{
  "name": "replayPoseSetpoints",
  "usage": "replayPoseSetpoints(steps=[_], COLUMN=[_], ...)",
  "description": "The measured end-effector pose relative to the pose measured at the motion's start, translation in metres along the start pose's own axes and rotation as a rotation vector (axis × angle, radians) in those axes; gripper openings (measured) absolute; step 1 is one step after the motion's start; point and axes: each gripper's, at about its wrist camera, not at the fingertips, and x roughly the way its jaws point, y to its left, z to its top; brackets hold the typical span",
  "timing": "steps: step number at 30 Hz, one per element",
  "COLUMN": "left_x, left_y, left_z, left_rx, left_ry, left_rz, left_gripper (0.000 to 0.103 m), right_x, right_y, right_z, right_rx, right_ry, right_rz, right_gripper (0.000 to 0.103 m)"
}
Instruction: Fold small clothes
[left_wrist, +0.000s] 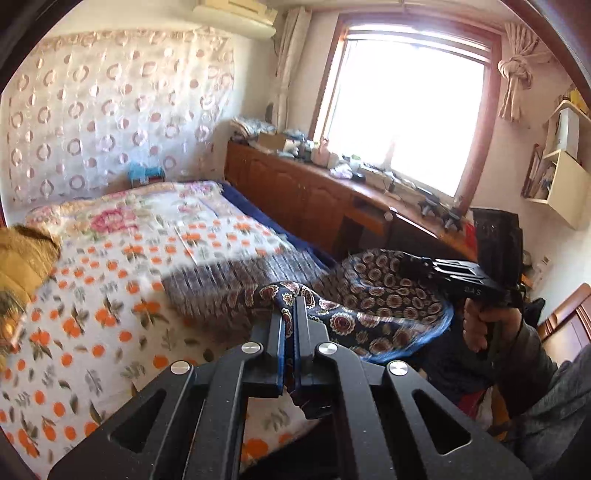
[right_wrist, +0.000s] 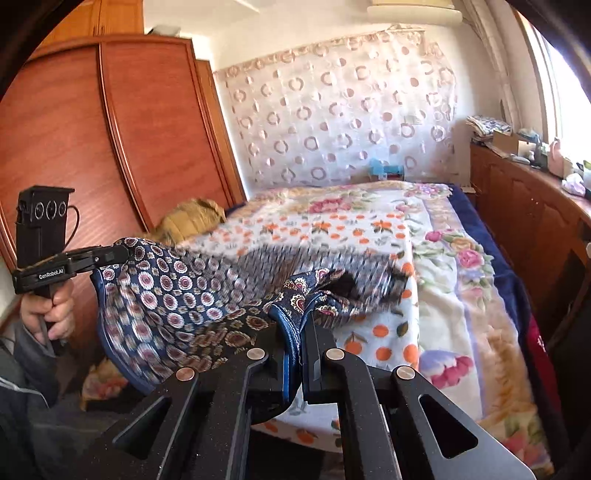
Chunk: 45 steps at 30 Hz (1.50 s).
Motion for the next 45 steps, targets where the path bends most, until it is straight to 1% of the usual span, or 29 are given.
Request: replayPoseSetpoints(steps=[2,4,10,12,13,14,15,16,17,18,19,20,22,25,27,29,31,36,40,44,45], left_x=[0.011,0.028,0.1,0.117,0.124,0.13,0.134,0.136,0.135,0.134,0.134,0.133,0.129,0.126,0.127,0.132,0.138,0.155,0.168,0.168,0.167], left_y=[0.012,0.027,0.072,0.083,0.088,0.092,0.095,0.098,0.1,0.102,0.103,0.103,0.104,0.1,0.099,0.099,0.1,0.1,0.101,0.102,0.103], left_z=[0.013,0.025,0.048,0.05,0.05,0.049,0.048,0.047,0.045,0.043,0.04,0.039,0.036,0.031,0.024,0.015,0.007,-0.004,-0.009,-0.013,-0.014], left_rx=[-0.015,-0.038,-0.077,-0.071,-0.075,-0.075,-0.081,-0.088,-0.092,-0.094,-0.093,-0.094,-0.099,-0.101,-0.103,-0.105,-0.106,-0.102,-0.1,-0.107,-0.115], left_ry=[-0.008,0.001,0.084,0.088,0.097,0.114,0.123,0.123,0.114,0.11,0.114,0.113,0.106,0.111,0.122,0.149,0.174,0.233,0.269,0.272,0.268], left_rz=[0.011,0.032,0.145,0.187,0.21,0.236,0.244,0.244,0.239,0.236,0.236,0.242,0.241,0.237,0.231,0.23,0.236,0.237,0.255,0.256,0.25], left_gripper=[0.004,0.004,0.004,0.005,0.007,0.016,0.022,0.039,0.051,0.053,0.064,0.07,0.071,0.071,0.071,0.071,0.071,0.071,0.071,0.071,0.071], right_x=[0.003,0.016,0.088,0.11,0.12,0.127,0.135,0.142,0.151,0.157,0.161,0.164,0.162,0.148,0.143,0.138,0.131,0.116,0.115,0.134,0.141], right_y=[-0.007,-0.014,-0.039,-0.048,-0.053,-0.056,-0.06,-0.064,-0.062,-0.061,-0.064,-0.063,-0.062,-0.051,-0.051,-0.055,-0.053,-0.035,-0.02,-0.02,-0.022], right_z=[0.006,0.013,0.036,0.04,0.042,0.044,0.044,0.044,0.046,0.047,0.047,0.049,0.054,0.061,0.063,0.065,0.061,0.038,0.018,0.01,0.011], right_rx=[0.012,0.034,0.082,0.107,0.119,0.125,0.128,0.133,0.14,0.148,0.154,0.16,0.168,0.161,0.13,0.111,0.098,0.012,-0.065,-0.098,-0.099], right_ry=[-0.018,-0.022,0.044,0.06,0.064,0.069,0.072,0.076,0.084,0.089,0.086,0.086,0.086,0.084,0.058,0.035,0.028,0.048,0.073,0.142,0.16], right_rz=[-0.02,-0.032,-0.12,-0.145,-0.156,-0.17,-0.188,-0.204,-0.211,-0.206,-0.195,-0.194,-0.202,-0.212,-0.266,-0.292,-0.291,-0.233,-0.134,-0.134,-0.149], right_gripper=[0.004,0.004,0.004,0.004,0.004,0.004,0.004,0.004,0.006,0.008,0.008,0.01,0.014,0.03,0.056,0.064,0.064,0.064,0.064,0.064,0.064])
